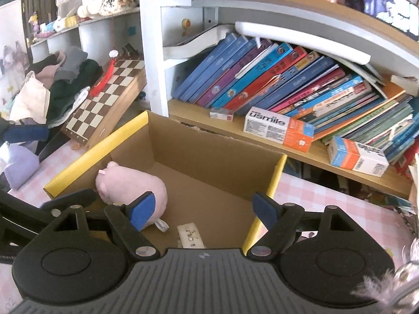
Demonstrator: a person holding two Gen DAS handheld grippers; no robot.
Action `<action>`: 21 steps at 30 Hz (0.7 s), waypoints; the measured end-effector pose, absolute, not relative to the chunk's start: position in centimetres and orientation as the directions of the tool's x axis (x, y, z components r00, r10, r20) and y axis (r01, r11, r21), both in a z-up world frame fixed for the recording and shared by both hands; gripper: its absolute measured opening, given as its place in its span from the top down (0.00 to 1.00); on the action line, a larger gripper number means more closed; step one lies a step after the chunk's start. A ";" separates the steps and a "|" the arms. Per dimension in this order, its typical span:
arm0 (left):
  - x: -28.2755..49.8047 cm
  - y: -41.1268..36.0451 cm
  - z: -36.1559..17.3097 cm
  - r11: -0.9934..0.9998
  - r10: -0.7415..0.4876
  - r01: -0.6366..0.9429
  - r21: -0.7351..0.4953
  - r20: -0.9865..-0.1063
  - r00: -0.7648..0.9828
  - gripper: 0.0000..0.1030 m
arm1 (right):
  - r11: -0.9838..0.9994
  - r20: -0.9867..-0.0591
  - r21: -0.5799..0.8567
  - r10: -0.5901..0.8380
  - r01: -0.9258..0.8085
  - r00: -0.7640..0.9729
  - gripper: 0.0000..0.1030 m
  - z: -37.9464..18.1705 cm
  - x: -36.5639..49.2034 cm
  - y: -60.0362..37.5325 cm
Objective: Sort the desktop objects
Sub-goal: 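Open the left tool to drop the pig while the right tool releases the watch in the box, then withdraw both tools from the yellow box back over the table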
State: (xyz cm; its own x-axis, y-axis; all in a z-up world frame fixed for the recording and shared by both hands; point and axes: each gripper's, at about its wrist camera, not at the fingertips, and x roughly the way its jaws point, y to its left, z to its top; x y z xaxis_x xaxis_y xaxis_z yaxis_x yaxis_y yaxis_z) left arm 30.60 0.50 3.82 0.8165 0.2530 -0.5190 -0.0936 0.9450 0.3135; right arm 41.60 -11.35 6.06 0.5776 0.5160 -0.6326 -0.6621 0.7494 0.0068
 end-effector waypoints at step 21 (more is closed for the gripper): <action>23.1 2.2 4.5 0.977 0.185 -0.093 0.194 -0.538 0.823 0.03 | 0.814 -0.639 0.003 0.448 -0.581 0.625 0.17 7.2 32.8 -13.7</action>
State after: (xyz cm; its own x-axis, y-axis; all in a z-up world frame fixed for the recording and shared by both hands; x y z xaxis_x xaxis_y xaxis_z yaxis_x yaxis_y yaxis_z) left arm 23.06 2.25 4.48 0.8226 0.1848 -0.5378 -0.0929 0.9767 0.1936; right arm 32.81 -13.75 7.25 0.6246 0.4483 -0.6394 -0.5812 0.8137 0.0028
